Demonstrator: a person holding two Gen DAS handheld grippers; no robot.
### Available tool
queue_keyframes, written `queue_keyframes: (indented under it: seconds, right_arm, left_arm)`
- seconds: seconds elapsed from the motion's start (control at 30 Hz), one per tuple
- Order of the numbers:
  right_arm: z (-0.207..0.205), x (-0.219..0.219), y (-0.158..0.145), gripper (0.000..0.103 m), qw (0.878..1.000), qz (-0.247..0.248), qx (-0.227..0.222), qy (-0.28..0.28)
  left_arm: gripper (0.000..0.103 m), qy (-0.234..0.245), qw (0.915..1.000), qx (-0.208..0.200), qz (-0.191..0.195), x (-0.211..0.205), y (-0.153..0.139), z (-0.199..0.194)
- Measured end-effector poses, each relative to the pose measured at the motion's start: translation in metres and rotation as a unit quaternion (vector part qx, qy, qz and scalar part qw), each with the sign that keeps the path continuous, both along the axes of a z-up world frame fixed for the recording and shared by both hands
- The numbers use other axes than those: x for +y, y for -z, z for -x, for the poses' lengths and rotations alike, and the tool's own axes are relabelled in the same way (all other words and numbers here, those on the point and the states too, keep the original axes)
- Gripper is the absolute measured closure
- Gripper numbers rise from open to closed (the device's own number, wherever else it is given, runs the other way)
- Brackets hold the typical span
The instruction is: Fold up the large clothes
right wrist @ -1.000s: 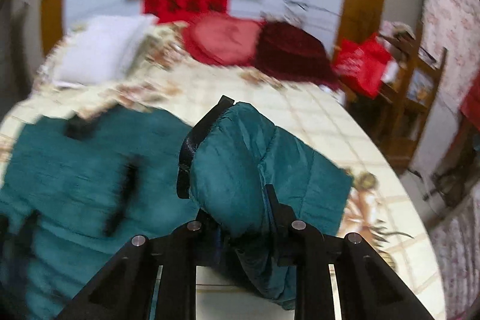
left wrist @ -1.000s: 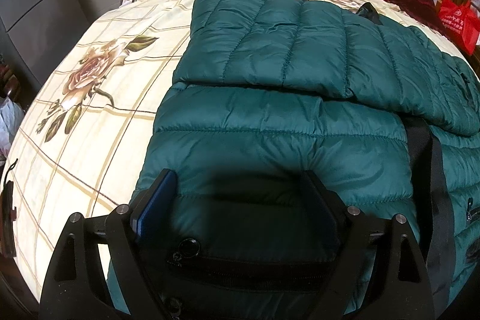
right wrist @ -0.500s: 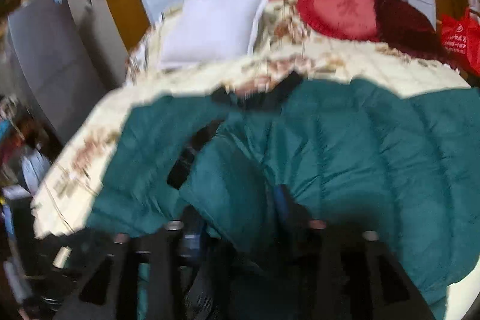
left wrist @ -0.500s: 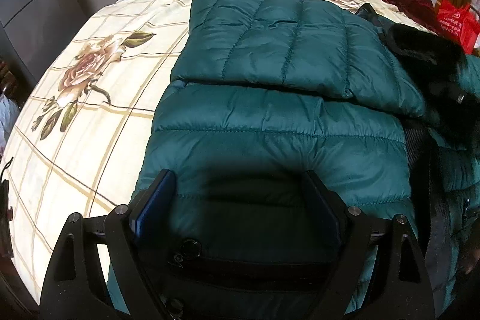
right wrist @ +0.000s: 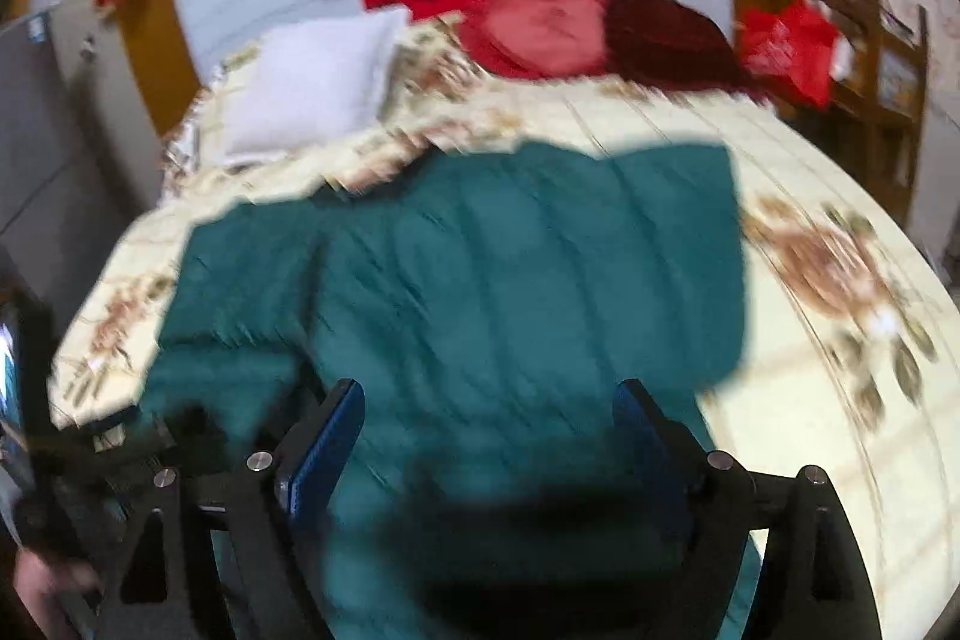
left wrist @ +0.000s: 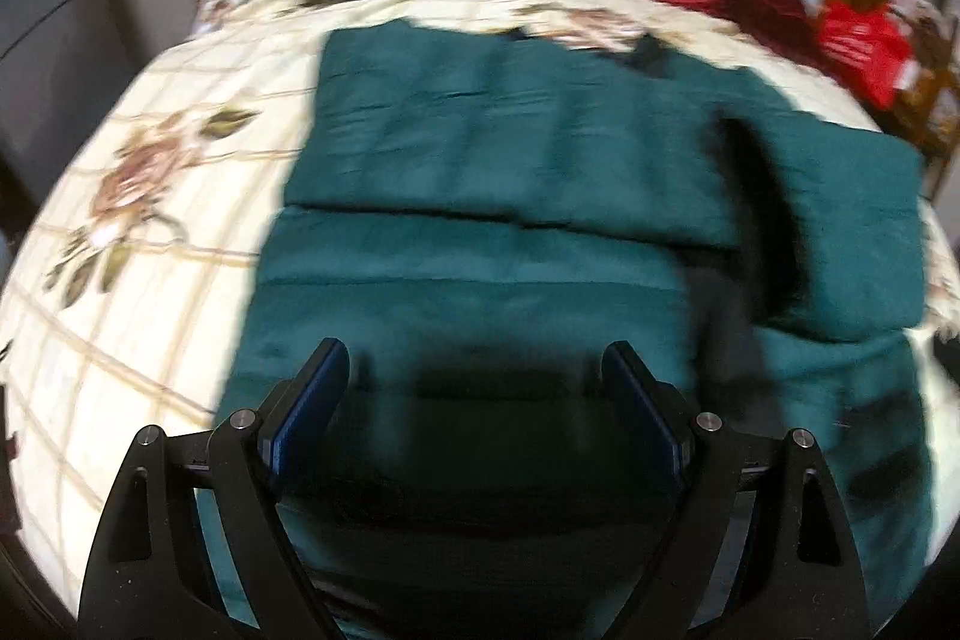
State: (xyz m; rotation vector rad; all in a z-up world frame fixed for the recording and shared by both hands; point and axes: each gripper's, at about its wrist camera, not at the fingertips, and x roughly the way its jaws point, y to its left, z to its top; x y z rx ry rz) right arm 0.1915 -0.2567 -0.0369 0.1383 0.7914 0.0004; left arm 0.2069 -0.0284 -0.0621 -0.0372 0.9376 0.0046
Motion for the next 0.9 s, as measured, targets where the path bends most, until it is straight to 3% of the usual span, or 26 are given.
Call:
queue_keyframes:
  seconds: [0.1, 0.2, 0.27, 0.4, 0.47, 0.53, 0.63, 0.9]
  right_arm:
    - [0.011, -0.018, 0.022, 0.02, 0.999, -0.008, 0.044, 0.013]
    - [0.009, -0.028, 0.047, 0.02, 0.994, -0.024, 0.104, -0.006]
    - [0.009, -0.024, 0.055, 0.019, 0.994, 0.001, 0.111, -0.023]
    - [0.01, -0.014, 0.061, 0.007, 0.993, 0.03, 0.105, -0.054]
    - [0.009, -0.013, 0.062, 0.004, 0.992, 0.029, 0.109, -0.061]
    - [0.008, -0.012, 0.063, 0.001, 0.991, 0.027, 0.112, -0.064]
    - [0.011, -0.013, 0.065, 0.0, 0.991, 0.028, 0.114, -0.068]
    - [0.006, -0.022, 0.065, 0.0, 0.99, 0.021, 0.122, -0.063]
  left_arm:
    - [0.017, 0.041, 0.9985, -0.03, 0.02, -0.029, -0.015, 0.0]
    - [0.017, 0.076, 0.9953, -0.019, 0.058, -0.062, -0.018, -0.012]
    - [0.017, 0.069, 0.9955, -0.015, 0.063, -0.076, -0.016, -0.023]
    - [0.017, 0.062, 0.9948, 0.02, 0.078, -0.101, 0.0, -0.049]
    - [0.028, 0.04, 0.9951, 0.045, 0.079, -0.105, 0.012, -0.058]
    - [0.077, 0.045, 0.9915, 0.049, 0.112, -0.103, 0.014, -0.06]
    - [0.084, 0.042, 0.9924, 0.038, 0.109, -0.108, 0.004, -0.052]
    - [0.084, 0.035, 0.993, -0.036, 0.106, -0.074, -0.054, -0.028]
